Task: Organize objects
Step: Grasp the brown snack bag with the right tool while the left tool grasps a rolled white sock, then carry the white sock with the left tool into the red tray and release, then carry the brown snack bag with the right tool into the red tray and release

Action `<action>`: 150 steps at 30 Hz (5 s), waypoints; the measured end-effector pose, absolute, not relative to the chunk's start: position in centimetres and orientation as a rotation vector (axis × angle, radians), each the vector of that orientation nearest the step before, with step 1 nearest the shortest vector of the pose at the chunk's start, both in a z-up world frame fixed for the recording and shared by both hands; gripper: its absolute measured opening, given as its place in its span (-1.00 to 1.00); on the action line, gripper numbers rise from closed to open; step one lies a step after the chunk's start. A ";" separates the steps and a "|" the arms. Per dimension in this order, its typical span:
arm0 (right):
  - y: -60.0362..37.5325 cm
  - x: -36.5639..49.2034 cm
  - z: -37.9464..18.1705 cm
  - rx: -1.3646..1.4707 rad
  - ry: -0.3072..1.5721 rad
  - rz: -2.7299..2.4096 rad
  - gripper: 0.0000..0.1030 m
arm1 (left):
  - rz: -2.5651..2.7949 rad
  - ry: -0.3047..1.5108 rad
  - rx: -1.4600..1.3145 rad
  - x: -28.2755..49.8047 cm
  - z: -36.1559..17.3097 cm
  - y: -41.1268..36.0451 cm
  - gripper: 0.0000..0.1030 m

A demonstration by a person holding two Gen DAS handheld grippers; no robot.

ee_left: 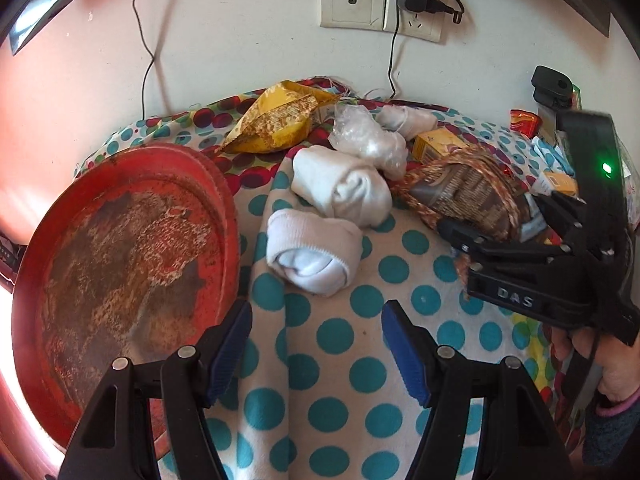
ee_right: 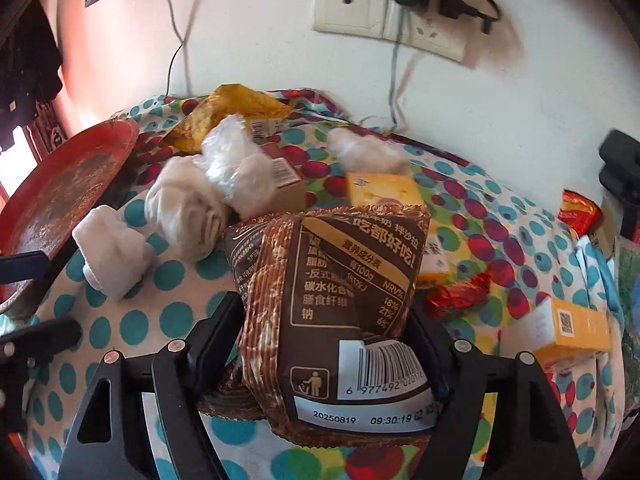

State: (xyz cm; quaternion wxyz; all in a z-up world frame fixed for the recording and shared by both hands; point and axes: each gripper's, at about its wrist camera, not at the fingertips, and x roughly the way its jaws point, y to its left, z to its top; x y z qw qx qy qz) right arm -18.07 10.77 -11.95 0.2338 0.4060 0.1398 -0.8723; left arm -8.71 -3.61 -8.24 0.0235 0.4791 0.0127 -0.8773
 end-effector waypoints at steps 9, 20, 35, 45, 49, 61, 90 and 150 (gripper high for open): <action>14.0 -17.9 -12.1 1.085 0.338 -2.390 0.47 | -2.640 -0.068 1.404 -12.4 -10.1 -2.4 0.34; 13.5 -18.3 -13.2 1.173 0.365 -2.353 0.60 | -2.667 -0.140 1.314 -13.4 -11.9 -2.0 0.35; 14.0 -18.1 -13.6 1.185 0.349 -2.372 0.61 | -2.801 -0.036 1.297 -12.8 -11.8 -2.4 0.04; 14.3 -15.4 -11.5 0.952 0.392 -2.518 0.58 | -2.822 -0.040 1.273 -12.6 -11.5 -2.3 0.02; 14.7 -15.7 -11.6 0.972 0.364 -2.543 0.58 | -2.819 -0.084 1.241 -12.3 -11.3 -1.9 0.02; 14.5 -15.6 -11.6 0.973 0.403 -2.588 0.59 | -2.813 -0.078 1.160 -11.7 -10.7 -2.3 0.02; 13.0 -16.0 -12.3 1.029 0.536 -2.560 0.60 | -2.548 -0.069 1.195 -6.5 -5.8 -17.1 0.02; 14.0 -16.5 -11.9 1.040 0.477 -2.619 0.59 | -2.597 -0.153 1.038 2.3 -7.7 -17.4 0.42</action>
